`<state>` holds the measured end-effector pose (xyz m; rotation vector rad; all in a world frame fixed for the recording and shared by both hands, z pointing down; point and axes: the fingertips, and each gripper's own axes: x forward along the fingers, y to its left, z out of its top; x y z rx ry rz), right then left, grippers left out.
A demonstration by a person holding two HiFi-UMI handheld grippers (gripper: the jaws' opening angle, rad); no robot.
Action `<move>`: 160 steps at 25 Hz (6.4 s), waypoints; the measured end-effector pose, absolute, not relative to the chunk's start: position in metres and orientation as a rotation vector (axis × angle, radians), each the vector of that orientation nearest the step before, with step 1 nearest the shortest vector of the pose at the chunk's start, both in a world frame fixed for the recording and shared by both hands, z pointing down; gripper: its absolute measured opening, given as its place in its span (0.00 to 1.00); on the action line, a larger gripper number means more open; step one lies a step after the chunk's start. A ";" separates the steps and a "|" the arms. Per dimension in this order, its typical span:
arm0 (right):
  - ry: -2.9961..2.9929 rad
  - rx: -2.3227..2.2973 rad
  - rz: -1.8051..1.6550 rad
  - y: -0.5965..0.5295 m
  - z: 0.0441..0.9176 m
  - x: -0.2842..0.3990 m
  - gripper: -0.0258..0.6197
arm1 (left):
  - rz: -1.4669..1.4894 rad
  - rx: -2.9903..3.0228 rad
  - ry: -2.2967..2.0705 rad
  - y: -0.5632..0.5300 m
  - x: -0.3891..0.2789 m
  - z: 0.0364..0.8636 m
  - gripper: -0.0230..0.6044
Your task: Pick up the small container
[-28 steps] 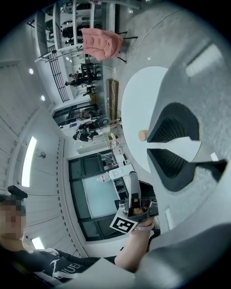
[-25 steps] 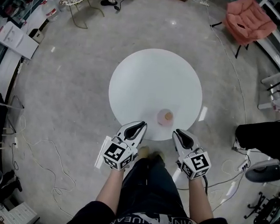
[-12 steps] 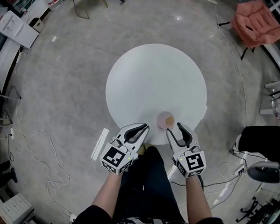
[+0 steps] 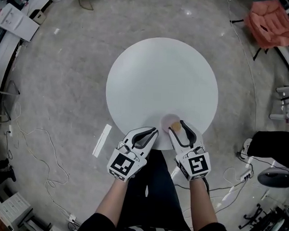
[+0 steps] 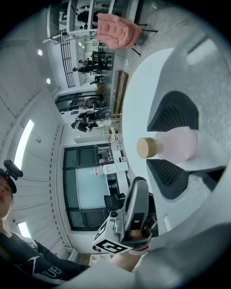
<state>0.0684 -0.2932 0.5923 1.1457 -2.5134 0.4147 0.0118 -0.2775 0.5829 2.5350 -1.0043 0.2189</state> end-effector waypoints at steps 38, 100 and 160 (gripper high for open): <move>-2.578 1.246 0.233 -0.309 0.590 0.055 0.25 | 0.228 2.526 -1.085 -0.282 0.012 0.604 0.08; -2.712 1.067 0.168 -0.322 0.369 0.049 0.25 | 0.140 2.777 -0.906 -0.311 0.047 0.465 0.08; -2.824 1.001 0.046 -0.309 0.240 0.046 0.25 | 0.045 2.966 -0.930 -0.309 0.063 0.333 0.08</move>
